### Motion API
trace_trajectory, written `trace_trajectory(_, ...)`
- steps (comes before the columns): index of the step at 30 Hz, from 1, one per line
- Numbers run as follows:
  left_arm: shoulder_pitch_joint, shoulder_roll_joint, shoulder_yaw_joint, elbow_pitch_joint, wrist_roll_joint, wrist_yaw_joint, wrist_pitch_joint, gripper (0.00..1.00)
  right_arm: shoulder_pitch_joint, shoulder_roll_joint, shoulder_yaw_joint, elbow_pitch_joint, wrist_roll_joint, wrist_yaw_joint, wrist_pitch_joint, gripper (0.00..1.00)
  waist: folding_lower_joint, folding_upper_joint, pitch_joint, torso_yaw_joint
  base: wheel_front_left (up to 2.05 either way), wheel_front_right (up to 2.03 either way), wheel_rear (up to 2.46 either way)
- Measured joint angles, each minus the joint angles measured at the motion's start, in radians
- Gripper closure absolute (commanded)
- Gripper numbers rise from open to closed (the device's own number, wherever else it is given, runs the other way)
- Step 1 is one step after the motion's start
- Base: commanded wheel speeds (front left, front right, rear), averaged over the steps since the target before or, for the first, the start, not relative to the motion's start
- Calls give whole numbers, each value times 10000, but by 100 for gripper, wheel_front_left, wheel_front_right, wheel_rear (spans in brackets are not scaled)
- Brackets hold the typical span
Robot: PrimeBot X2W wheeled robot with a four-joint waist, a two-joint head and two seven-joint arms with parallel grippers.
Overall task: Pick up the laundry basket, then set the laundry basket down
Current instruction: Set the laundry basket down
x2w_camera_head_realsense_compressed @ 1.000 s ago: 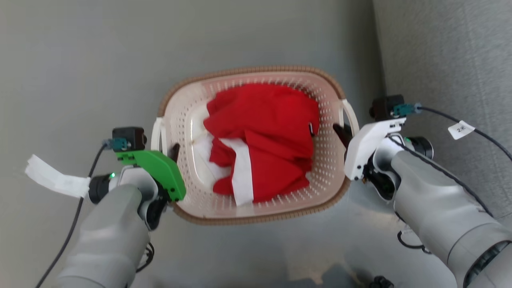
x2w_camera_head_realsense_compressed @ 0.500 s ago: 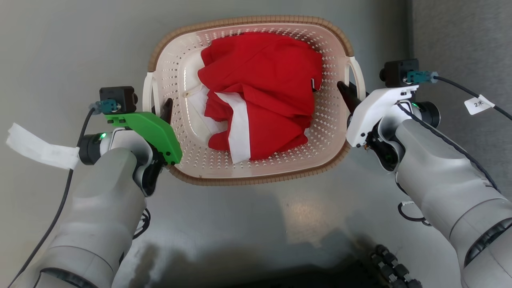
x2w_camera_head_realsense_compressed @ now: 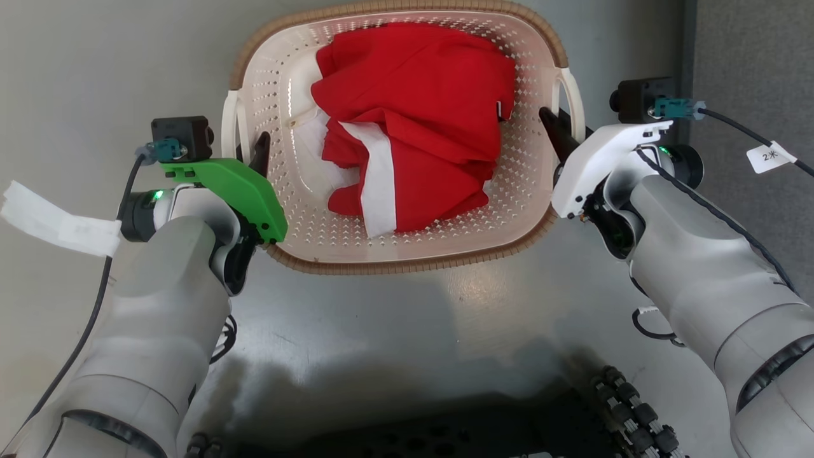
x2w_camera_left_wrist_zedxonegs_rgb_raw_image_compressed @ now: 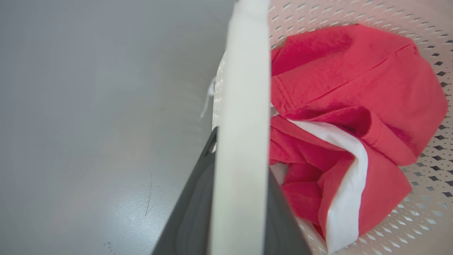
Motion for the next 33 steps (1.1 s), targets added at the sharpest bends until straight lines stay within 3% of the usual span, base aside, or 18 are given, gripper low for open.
trace_trajectory(16, -181, -98, -217, 282, 2, -4, -217, 100, -96, 115, 13, 291, 0, 2, -209, 100, -1, 0, 312, 54, 0, 0, 0)
trace_trajectory(17, -189, -100, -217, 301, 2, -4, -219, 93, -118, 123, 23, 314, 0, 2, -213, 57, -1, 0, 323, 55, 0, 0, 0)
trace_trajectory(18, -201, -100, -217, 336, 2, -4, -219, 35, -126, 119, 27, 339, -2, 17, -215, 0, -1, 0, 332, 56, 0, 0, 0)
trace_trajectory(19, -212, -96, -217, 414, 2, -15, -219, 0, -131, 109, 27, 364, 0, 29, -226, 0, -1, 0, 340, 58, 0, 0, 0)
trace_trajectory(33, -217, -46, -320, 612, -12, -48, -238, 0, -241, 6, 31, 591, 2, 29, -314, 0, -1, 0, 247, 56, 0, 0, 0)
